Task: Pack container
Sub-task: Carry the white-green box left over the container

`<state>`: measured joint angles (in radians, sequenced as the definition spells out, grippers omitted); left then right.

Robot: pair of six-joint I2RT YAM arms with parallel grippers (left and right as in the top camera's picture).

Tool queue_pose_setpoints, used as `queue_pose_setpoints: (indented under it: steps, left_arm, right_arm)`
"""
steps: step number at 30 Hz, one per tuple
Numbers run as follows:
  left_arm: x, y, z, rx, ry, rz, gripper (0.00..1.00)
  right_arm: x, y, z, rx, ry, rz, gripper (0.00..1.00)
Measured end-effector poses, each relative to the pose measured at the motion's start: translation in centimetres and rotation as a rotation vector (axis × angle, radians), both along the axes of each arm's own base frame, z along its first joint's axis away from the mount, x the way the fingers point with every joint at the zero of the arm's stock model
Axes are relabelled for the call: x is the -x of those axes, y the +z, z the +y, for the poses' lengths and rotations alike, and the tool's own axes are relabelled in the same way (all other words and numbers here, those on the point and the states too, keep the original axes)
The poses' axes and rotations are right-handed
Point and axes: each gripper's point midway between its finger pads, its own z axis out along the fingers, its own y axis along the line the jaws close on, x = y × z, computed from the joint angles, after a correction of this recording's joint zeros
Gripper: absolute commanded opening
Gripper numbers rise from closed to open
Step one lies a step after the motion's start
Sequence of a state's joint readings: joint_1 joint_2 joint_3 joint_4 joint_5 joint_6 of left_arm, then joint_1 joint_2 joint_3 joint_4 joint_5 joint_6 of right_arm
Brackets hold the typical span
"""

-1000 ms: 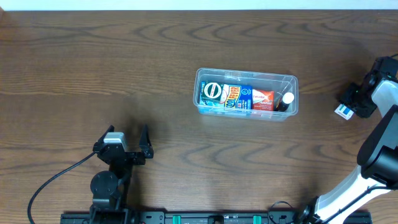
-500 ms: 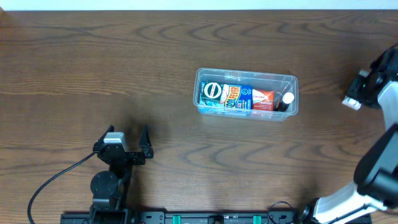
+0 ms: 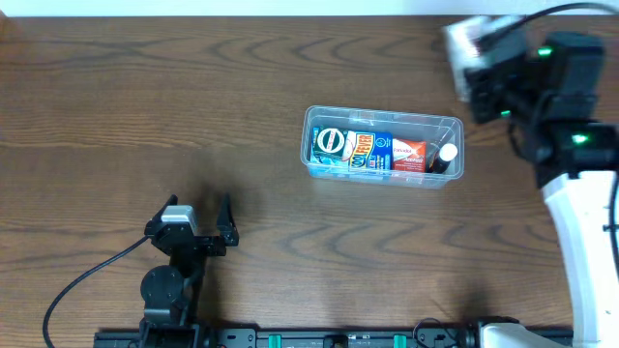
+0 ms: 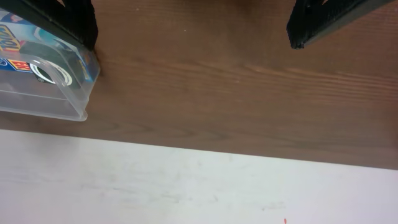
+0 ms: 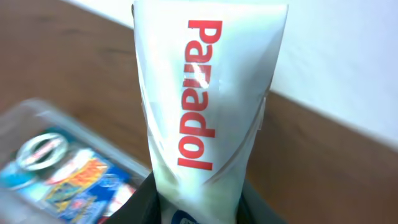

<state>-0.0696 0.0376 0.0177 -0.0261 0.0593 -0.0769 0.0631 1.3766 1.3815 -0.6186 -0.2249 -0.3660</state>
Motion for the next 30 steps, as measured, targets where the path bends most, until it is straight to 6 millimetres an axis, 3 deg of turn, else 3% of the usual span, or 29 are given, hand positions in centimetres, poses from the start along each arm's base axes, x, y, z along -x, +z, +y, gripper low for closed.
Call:
queue_pose_setpoints:
  steps: [3,5,10,16,22,23,25,30]
  left_arm:
    - [0.0,0.0,0.0,0.000,0.000,0.000,0.98]
    - [0.0,0.0,0.0,0.000,0.000,0.000,0.98]
    - [0.0,0.0,0.0,0.000,0.000,0.000,0.98]
    - [0.0,0.0,0.0,0.000,0.000,0.000,0.98]
    - [0.0,0.0,0.0,0.000,0.000,0.000,0.98]
    - [0.0,0.0,0.0,0.000,0.000,0.000,0.98]
    - [0.0,0.0,0.0,0.000,0.000,0.000,0.98]
    - [0.0,0.0,0.0,0.000,0.000,0.000,0.98]
  right_arm:
    - [0.8,-1.4,4.3,0.075,0.166,0.015,0.23]
    - [1.2,-2.7,6.1,0.132,0.257,0.033,0.23]
    - [1.9,-7.5,9.1,0.307,0.490,0.098,0.24]
    - [2.3,-12.8,9.4,0.440,0.659,0.193,0.28]
    - [2.4,-16.5,8.9,0.499,0.725,0.282,0.33]
    - [2.5,-17.0,8.9,0.504,0.731,0.292,0.35]
    - [2.5,-17.9,8.8,0.511,0.738,0.316,0.53]
    - [2.2,-19.4,8.2,0.550,0.741,0.352,0.64]
